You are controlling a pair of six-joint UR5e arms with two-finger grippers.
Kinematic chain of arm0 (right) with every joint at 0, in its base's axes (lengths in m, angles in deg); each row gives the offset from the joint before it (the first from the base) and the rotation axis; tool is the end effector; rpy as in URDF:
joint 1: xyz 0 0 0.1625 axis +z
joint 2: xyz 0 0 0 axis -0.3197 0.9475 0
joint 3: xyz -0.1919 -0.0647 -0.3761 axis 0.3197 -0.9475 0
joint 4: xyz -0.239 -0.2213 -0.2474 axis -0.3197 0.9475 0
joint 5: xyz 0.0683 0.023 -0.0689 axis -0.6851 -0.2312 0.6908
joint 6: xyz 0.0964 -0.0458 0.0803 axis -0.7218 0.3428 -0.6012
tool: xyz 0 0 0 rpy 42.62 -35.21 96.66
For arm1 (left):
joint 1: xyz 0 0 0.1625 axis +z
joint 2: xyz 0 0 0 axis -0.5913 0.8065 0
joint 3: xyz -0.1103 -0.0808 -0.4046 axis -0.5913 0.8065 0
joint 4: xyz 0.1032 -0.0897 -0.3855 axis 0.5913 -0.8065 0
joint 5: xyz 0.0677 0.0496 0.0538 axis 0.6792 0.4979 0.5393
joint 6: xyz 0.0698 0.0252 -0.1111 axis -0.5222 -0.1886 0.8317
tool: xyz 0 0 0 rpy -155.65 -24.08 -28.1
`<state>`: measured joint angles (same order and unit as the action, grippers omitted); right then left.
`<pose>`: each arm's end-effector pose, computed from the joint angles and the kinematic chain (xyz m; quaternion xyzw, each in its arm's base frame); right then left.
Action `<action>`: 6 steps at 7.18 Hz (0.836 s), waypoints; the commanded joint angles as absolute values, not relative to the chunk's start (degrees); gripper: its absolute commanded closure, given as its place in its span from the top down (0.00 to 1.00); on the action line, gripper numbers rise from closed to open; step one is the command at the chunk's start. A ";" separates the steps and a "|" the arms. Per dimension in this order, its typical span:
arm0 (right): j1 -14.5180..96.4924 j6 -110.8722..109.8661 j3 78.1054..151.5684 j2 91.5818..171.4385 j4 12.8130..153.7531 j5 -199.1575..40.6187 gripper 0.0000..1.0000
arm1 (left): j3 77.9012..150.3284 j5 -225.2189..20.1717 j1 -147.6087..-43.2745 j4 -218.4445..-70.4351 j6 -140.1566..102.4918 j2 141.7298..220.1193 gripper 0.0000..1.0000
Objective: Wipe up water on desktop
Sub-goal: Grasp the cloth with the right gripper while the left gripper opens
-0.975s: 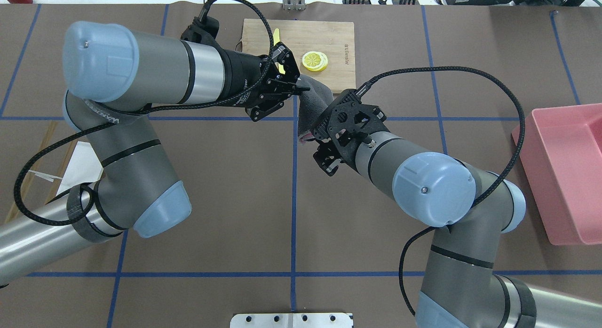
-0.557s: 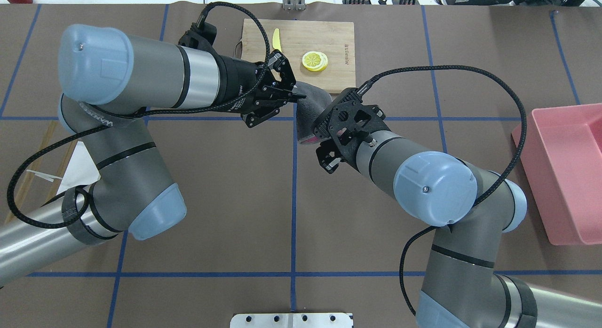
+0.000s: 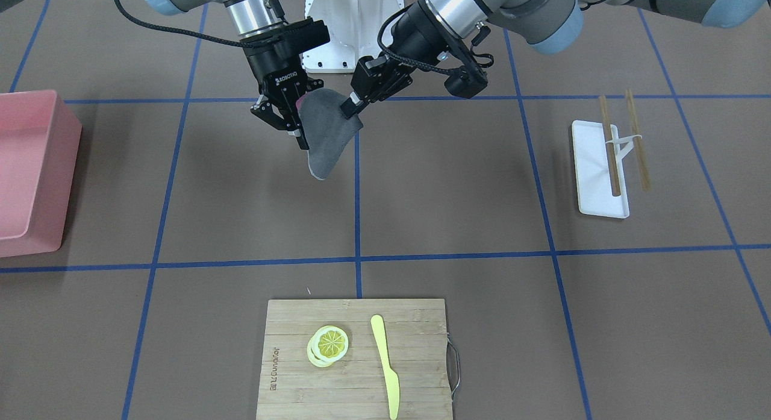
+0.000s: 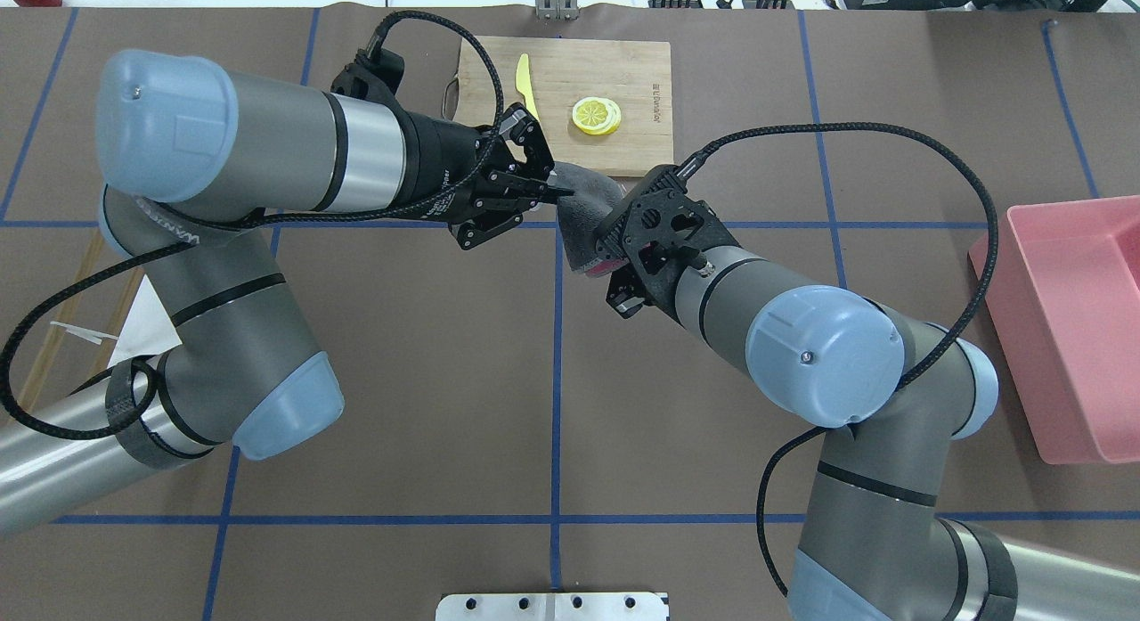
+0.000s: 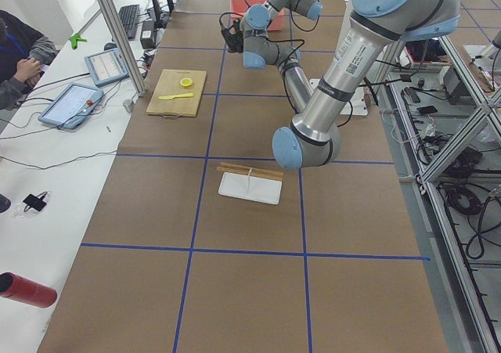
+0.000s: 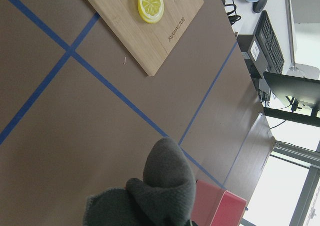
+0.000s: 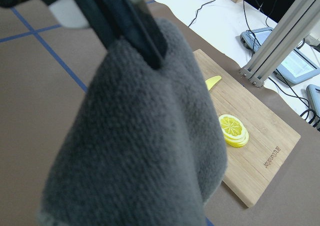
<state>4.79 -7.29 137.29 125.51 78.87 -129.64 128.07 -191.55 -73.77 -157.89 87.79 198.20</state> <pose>-0.4677 -0.3896 0.1952 0.4818 -0.3127 -0.2241 0.7873 0.4374 -0.4448 0.0973 -0.0865 0.7106 -0.2827 0.6384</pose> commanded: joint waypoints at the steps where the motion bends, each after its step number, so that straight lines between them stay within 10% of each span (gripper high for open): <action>1: 5.26 -7.29 137.68 125.51 78.87 -129.64 0.00 | 128.09 -191.64 -73.78 -157.89 87.38 197.81 0.00; 3: 6.49 -7.21 137.86 125.51 78.87 -129.72 0.00 | 128.70 -191.39 -74.30 -157.89 78.96 194.92 0.98; 6: 9.38 -7.38 137.95 125.51 78.96 -129.81 0.00 | 128.79 -193.04 -77.38 -157.80 69.59 190.09 0.98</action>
